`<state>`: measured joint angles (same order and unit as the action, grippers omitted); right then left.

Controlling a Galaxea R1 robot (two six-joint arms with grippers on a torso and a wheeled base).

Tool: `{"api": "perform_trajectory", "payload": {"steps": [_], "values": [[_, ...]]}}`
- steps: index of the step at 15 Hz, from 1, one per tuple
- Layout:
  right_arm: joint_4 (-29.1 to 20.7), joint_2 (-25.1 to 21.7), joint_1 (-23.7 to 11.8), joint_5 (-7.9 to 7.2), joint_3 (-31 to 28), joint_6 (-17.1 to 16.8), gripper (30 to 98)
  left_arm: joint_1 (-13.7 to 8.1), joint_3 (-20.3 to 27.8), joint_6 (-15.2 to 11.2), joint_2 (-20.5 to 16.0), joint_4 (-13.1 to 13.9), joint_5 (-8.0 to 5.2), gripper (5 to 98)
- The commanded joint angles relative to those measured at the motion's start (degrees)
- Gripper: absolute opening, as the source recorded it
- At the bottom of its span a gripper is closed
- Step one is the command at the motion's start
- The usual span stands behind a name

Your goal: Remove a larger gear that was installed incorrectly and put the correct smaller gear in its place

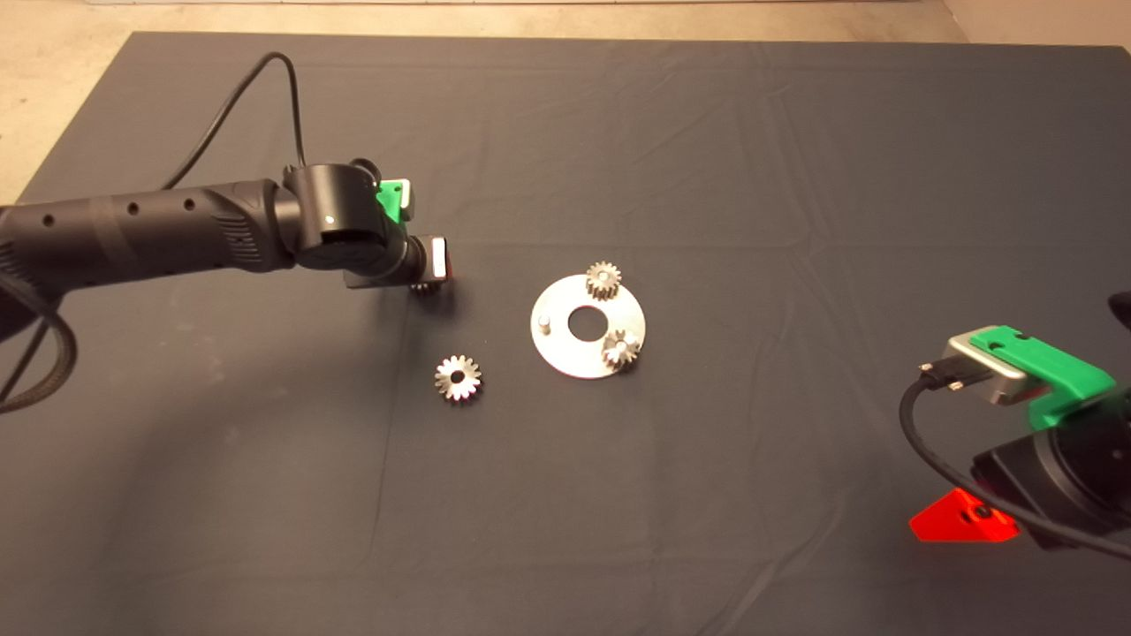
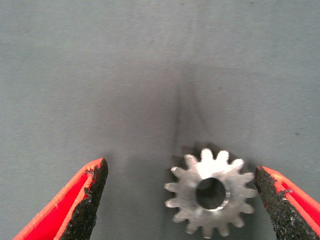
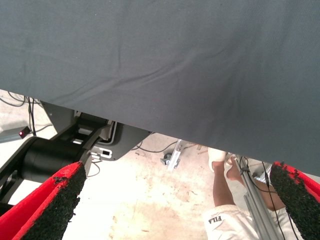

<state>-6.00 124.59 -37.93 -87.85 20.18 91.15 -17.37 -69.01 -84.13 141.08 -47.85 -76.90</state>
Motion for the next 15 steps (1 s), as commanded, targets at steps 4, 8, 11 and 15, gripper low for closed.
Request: {"api": "perform_trajectory", "payload": {"steps": [4, 8, 11, 15], "values": [[1.43, 0.0, -0.83, -7.16, -0.24, 0.35, 97.7, -0.74, 2.38, -0.14, -0.76, -0.58, -0.62, 74.4], [1.43, 0.0, -0.83, -7.16, -0.24, 0.35, 97.7, -0.74, 2.58, -0.22, -0.58, -0.58, -0.53, 69.7], [1.43, 0.0, -0.83, -7.16, -0.24, 0.35, 97.7, -0.74, 2.49, -0.25, -0.41, -0.58, -0.48, 69.7], [1.43, 0.09, -0.83, -7.16, -0.24, 0.35, 97.7, -0.65, 1.88, -0.19, -0.23, -0.67, -0.45, 69.7]]}}
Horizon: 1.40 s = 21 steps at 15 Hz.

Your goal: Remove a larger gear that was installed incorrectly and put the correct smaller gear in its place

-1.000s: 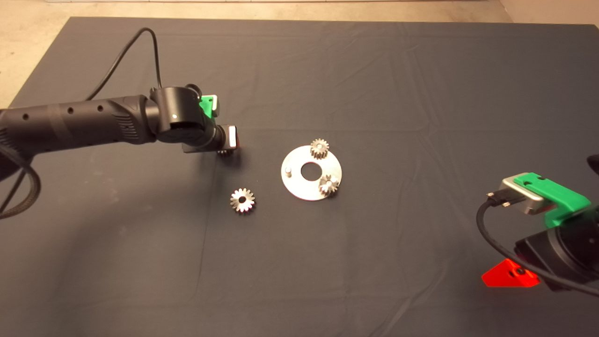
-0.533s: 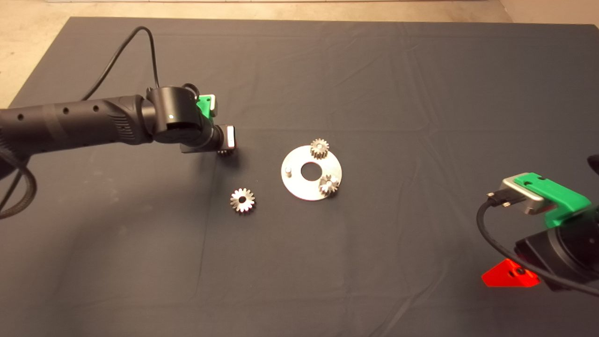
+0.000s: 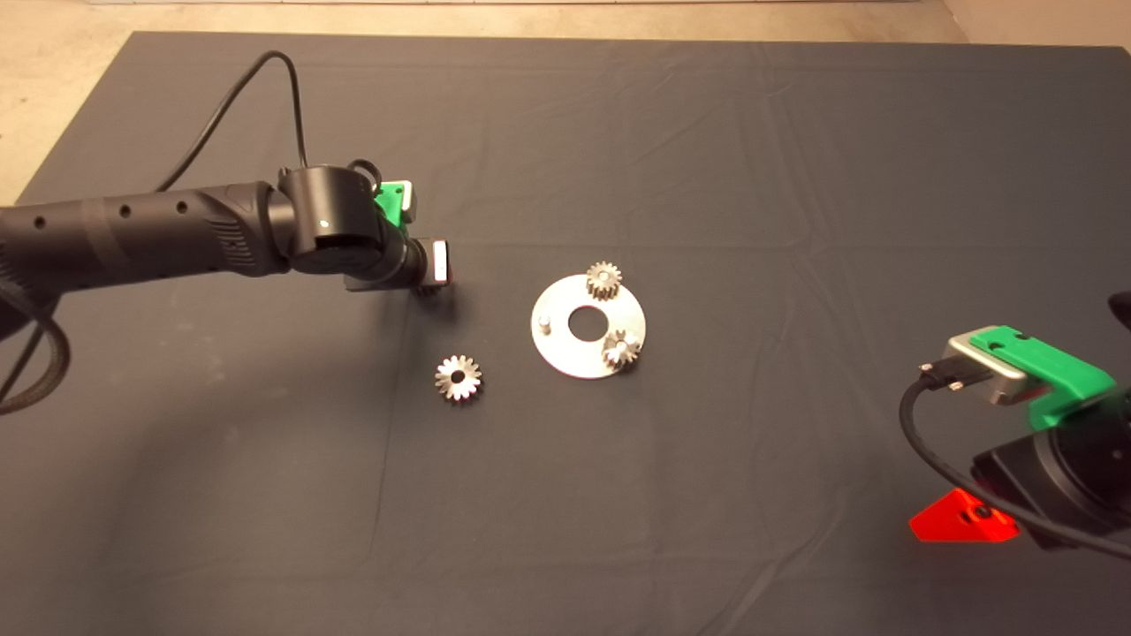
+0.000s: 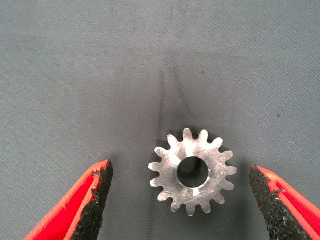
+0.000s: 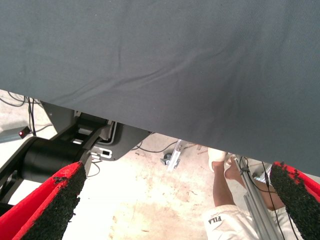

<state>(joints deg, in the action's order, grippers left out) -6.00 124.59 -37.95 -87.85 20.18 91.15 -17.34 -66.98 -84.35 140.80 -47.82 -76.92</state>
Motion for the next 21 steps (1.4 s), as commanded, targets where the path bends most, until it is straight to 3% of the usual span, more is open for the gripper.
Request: {"api": "perform_trajectory", "payload": {"steps": [1, 15, 17, 21], "values": [[1.43, 0.09, -0.81, -7.16, -0.24, 0.35, 97.7, -0.69, -0.22, 0.06, -0.04, -0.69, -0.42, 69.7], [1.43, 0.05, -0.81, -7.16, -0.24, 0.35, 97.7, -0.42, -1.12, 0.15, 0.4, -1.0, -0.42, 69.7], [1.43, 0.0, -0.81, -7.16, -0.24, 0.35, 97.7, -0.42, -1.12, 0.15, 0.49, -1.04, -0.42, 64.7], [1.43, 0.0, -0.81, -7.16, -0.24, 0.35, 97.7, -0.25, -1.44, 0.15, 0.75, -1.13, -0.42, 64.8]]}}
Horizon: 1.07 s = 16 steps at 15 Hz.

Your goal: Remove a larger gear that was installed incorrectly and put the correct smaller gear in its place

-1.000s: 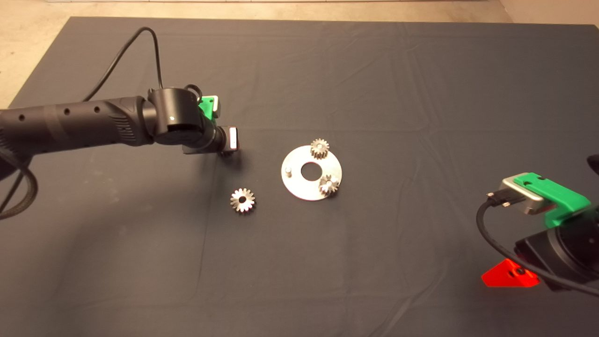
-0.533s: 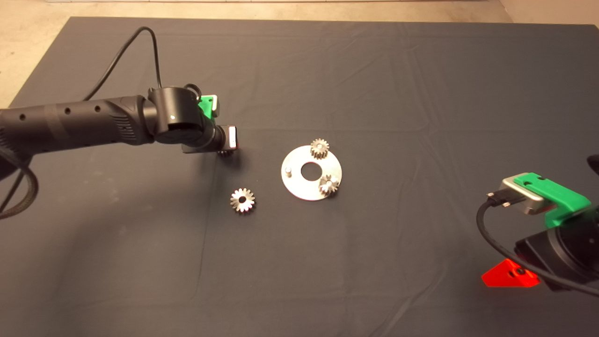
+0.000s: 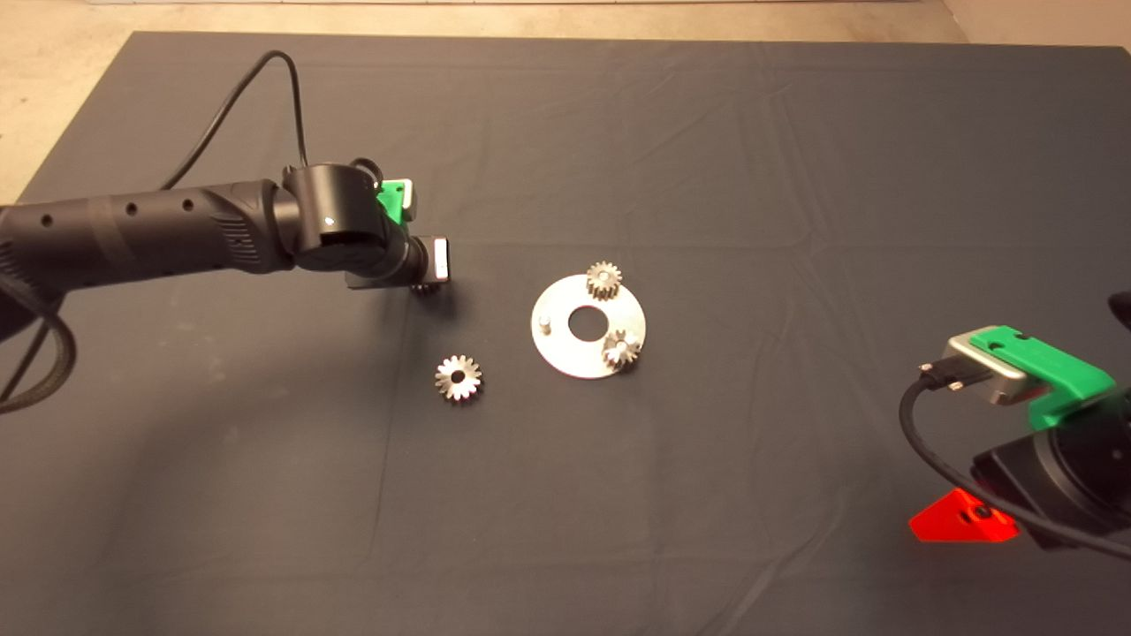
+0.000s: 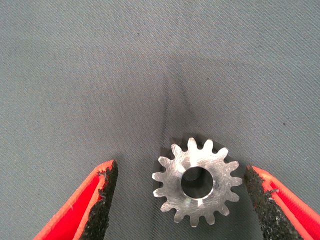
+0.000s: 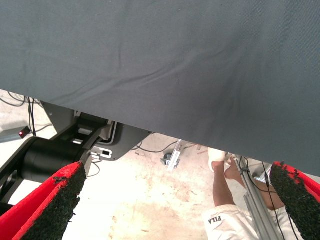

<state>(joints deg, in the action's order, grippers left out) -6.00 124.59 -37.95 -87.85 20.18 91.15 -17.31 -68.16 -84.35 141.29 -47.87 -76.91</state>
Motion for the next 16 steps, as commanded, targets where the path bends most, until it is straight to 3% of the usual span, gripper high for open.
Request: {"api": "perform_trajectory", "payload": {"steps": [1, 8, 16], "values": [[1.43, 0.0, -0.81, -7.16, -0.24, 0.33, 97.7, -0.27, -0.27, 0.15, 0.27, -1.08, -0.43, 64.8], [1.43, 0.0, -0.81, -7.16, -0.24, 0.26, 97.7, -0.53, -0.21, 0.15, 0.79, -1.08, -0.43, 64.8], [1.43, 0.04, -0.81, -7.16, -0.2, 0.26, 97.7, -0.27, -0.03, 0.33, 1.15, -1.08, -0.43, 55.1]]}}
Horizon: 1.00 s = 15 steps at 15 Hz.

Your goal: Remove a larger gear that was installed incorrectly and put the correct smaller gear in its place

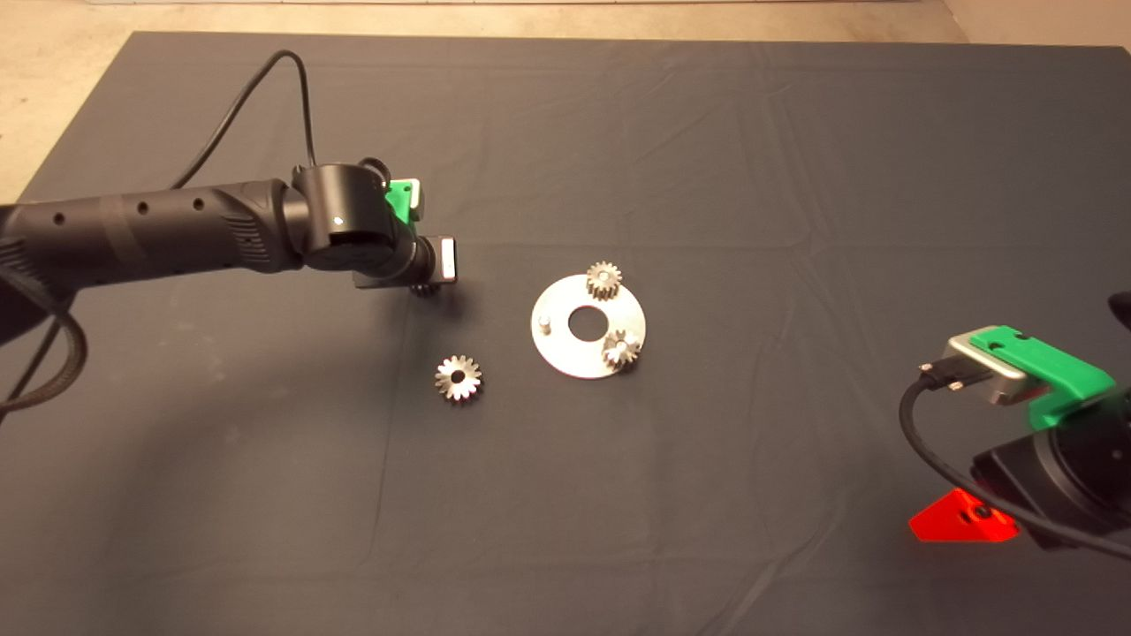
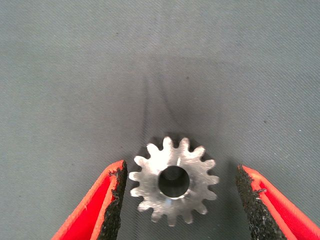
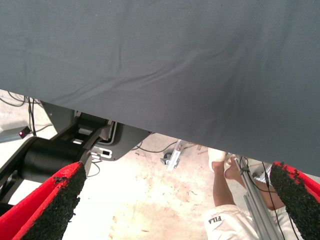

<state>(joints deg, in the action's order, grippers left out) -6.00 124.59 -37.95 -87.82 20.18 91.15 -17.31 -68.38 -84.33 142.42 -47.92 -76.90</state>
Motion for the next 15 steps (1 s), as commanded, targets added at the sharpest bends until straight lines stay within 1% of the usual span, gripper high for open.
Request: {"api": "perform_trajectory", "payload": {"steps": [1, 8, 11, 12, 15], "values": [[1.43, 0.02, -0.81, -7.18, -0.17, 0.26, 97.7, -0.27, 0.19, 0.22, -0.08, -1.03, -0.45, 55.1], [1.43, 0.08, -0.81, -7.18, -0.15, 0.26, 97.7, -0.27, 0.28, 0.4, -0.08, -1.03, -0.45, 55.1], [1.43, 0.0, -0.81, -7.18, -0.15, 0.26, 97.7, -0.27, 0.35, 0.49, -0.08, -1.72, -0.45, 54.8], [1.47, 0.0, -0.81, -7.18, -0.15, 0.26, 97.7, -0.27, 0.28, 0.49, -0.08, -1.74, -0.53, 51.1], [1.43, 0.0, -0.81, -7.18, -0.15, 0.26, 97.7, -0.18, 0.37, 0.49, -0.2, -1.74, -0.53, 49.9]]}}
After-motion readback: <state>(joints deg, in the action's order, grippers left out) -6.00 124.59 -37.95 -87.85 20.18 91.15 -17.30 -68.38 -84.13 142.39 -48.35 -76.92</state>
